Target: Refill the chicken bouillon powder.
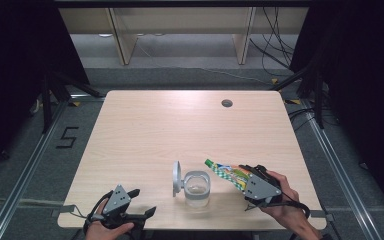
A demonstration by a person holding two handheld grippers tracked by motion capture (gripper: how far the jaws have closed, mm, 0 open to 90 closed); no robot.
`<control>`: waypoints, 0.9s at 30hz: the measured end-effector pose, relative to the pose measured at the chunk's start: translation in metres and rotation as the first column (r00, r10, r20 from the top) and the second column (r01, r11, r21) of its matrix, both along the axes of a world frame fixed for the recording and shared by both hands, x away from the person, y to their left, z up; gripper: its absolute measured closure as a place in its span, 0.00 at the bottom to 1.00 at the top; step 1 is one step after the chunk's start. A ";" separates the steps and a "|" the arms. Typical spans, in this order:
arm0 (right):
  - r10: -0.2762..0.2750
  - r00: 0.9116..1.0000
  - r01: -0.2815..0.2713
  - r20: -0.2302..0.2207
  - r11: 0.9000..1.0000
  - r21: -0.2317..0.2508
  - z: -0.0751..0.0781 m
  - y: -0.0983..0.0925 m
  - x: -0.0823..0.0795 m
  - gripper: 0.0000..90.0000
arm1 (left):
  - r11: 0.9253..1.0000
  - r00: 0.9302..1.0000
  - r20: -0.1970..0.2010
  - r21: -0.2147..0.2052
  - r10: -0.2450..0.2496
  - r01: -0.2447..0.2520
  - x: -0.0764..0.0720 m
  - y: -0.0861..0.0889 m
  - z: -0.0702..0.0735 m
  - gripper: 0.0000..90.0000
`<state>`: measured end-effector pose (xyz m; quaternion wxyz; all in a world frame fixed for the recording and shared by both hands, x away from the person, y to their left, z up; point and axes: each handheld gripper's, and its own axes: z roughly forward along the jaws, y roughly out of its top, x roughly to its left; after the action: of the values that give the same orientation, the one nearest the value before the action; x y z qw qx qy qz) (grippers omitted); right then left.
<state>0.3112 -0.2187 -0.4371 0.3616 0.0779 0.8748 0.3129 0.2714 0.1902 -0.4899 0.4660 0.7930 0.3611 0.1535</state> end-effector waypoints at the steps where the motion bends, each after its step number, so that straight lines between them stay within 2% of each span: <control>1: 0.005 1.000 -0.005 0.004 1.000 -0.012 0.000 0.001 0.000 0.56 | 1.000 1.000 0.020 0.016 -0.018 0.018 0.002 0.001 0.000 0.21; 2: 0.008 1.000 -0.008 0.005 1.000 -0.016 0.001 0.002 -0.001 0.56 | 1.000 1.000 0.000 -0.001 0.000 0.000 0.000 0.000 0.000 0.21; 3: 0.006 1.000 -0.006 0.010 1.000 -0.025 0.001 0.002 -0.001 0.56 | 1.000 1.000 0.001 0.000 -0.001 0.001 0.000 0.000 0.000 0.21; 4: -0.002 1.000 0.002 0.015 1.000 -0.028 0.001 0.004 -0.002 0.56 | 1.000 1.000 0.021 0.016 -0.019 0.018 0.001 0.001 0.000 0.21; 6: 0.024 0.999 -0.022 0.034 0.998 -0.063 0.002 0.005 -0.003 0.56 | 1.000 1.000 0.021 0.017 -0.019 0.018 0.001 0.001 0.001 0.21; 7: 0.012 0.999 -0.010 0.033 0.998 -0.065 0.001 0.006 -0.004 0.56 | 1.000 1.000 0.022 0.018 -0.019 0.019 0.001 0.001 0.001 0.21; 9: 0.034 0.998 -0.029 0.046 0.995 -0.100 0.002 0.007 -0.004 0.56 | 1.000 1.000 0.021 0.017 -0.018 0.018 0.001 0.001 0.001 0.21; 12: 0.037 0.998 -0.032 0.044 0.995 -0.100 0.000 0.007 -0.005 0.56 | 1.000 1.000 0.020 0.016 -0.018 0.018 0.001 0.001 0.001 0.21; 14: 0.018 0.999 -0.014 0.036 0.995 -0.099 -0.002 0.008 -0.006 0.56 | 1.000 1.000 0.020 0.015 -0.018 0.017 0.001 0.001 0.000 0.21; 16: 0.041 0.998 -0.035 0.050 0.992 -0.120 -0.002 0.008 -0.005 0.56 | 1.000 1.000 0.018 0.000 -0.012 0.012 0.001 0.000 0.000 0.21; 18: 0.021 0.998 -0.015 0.052 0.993 -0.118 -0.002 0.009 -0.007 0.56 | 1.000 1.000 0.019 0.015 -0.017 0.017 0.001 0.001 0.000 0.21; 19: 0.023 0.997 -0.014 0.070 0.991 -0.137 -0.002 0.010 -0.007 0.56 | 1.000 1.000 0.008 0.008 -0.009 0.009 0.000 0.000 0.000 0.21; 20: 0.059 0.994 -0.043 0.094 0.984 -0.171 0.000 0.010 -0.006 0.56 | 1.000 1.000 -0.001 -0.007 0.001 -0.001 0.000 -0.001 -0.001 0.21; 21: 0.059 0.993 -0.038 0.106 0.982 -0.186 -0.001 0.011 -0.006 0.56 | 1.000 1.000 0.007 -0.005 -0.004 0.004 0.000 -0.001 -0.001 0.21; 22: 0.089 0.988 -0.059 0.128 0.974 -0.218 0.001 0.012 -0.004 0.56 | 1.000 1.000 0.016 0.001 -0.012 0.012 0.001 0.000 0.000 0.21; 23: 0.100 0.986 -0.068 0.132 0.970 -0.233 0.002 0.012 -0.004 0.56 | 1.000 1.000 0.016 0.002 -0.013 0.013 0.001 0.000 0.000 0.21; 24: 0.086 0.987 -0.053 0.134 0.971 -0.233 0.002 0.013 -0.005 0.56 | 1.000 1.000 0.017 0.001 -0.013 0.013 0.001 0.000 0.000 0.21; 27: 0.096 0.985 -0.059 0.140 0.967 -0.248 0.002 0.015 -0.006 0.56 | 1.000 1.000 0.018 0.007 -0.014 0.014 0.001 0.000 0.000 0.21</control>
<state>0.3049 -0.2032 -0.4351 0.4212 -0.0252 0.8790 0.2222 0.2722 0.1905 -0.4899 0.4674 0.7958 0.3508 0.1587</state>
